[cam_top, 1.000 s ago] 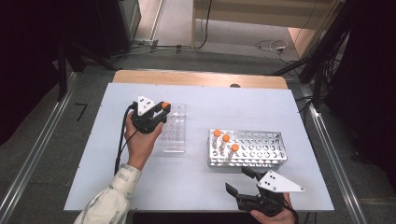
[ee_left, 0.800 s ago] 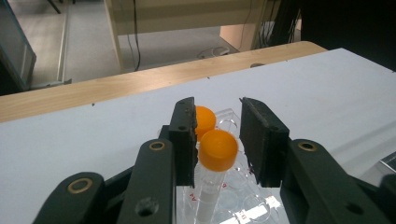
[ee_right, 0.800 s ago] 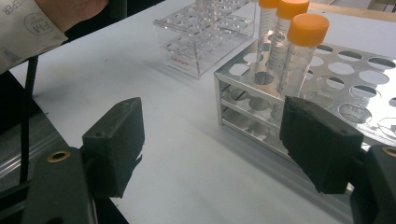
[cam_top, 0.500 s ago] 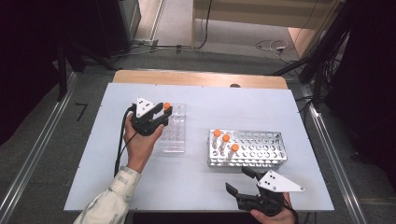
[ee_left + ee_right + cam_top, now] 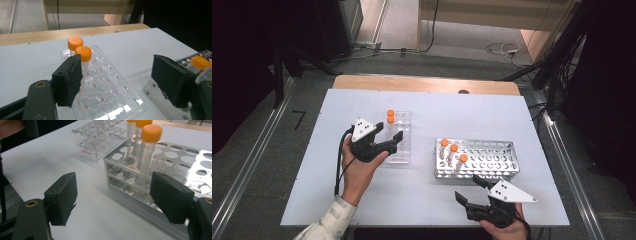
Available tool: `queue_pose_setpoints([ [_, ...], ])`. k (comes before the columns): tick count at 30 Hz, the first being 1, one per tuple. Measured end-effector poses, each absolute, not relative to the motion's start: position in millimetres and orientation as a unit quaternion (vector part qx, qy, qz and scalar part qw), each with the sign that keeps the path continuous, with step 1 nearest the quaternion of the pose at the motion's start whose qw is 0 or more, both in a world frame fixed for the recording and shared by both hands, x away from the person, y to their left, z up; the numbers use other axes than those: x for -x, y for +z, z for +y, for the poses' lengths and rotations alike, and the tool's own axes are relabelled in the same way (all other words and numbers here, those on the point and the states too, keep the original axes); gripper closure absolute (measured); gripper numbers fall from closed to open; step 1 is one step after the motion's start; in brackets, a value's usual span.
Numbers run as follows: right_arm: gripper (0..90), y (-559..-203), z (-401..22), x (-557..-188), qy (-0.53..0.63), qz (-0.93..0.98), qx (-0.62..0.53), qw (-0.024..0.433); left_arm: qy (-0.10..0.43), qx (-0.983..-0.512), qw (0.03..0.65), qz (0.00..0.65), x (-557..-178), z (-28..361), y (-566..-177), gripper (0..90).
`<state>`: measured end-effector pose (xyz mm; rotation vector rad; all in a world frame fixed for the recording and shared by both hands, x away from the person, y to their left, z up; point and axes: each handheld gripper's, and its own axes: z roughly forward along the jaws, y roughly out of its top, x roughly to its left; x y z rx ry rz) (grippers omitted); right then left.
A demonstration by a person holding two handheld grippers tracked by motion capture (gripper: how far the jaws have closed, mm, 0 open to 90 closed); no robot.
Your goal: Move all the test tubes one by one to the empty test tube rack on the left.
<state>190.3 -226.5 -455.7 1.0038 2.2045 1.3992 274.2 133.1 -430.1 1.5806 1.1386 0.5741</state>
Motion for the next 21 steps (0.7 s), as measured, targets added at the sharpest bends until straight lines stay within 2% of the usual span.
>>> queue_pose_setpoints([
  [6, 21.3, -458, -226, -199, 0.49, 0.771, -0.364, 0.183, 0.236, -0.665, 0.532, 0.468, -255, 131, -435, 18.4],
  [11, 22.6, -459, -226, -207, 0.487, 0.766, -0.371, 0.193, 0.233, -0.672, 0.532, 0.46, -239, 128, -441, 17.8],
  [21, 30.6, -463, -222, -224, 0.485, 0.761, -0.373, 0.216, 0.217, -0.687, 0.523, 0.455, -221, 123, -455, 17.4],
])
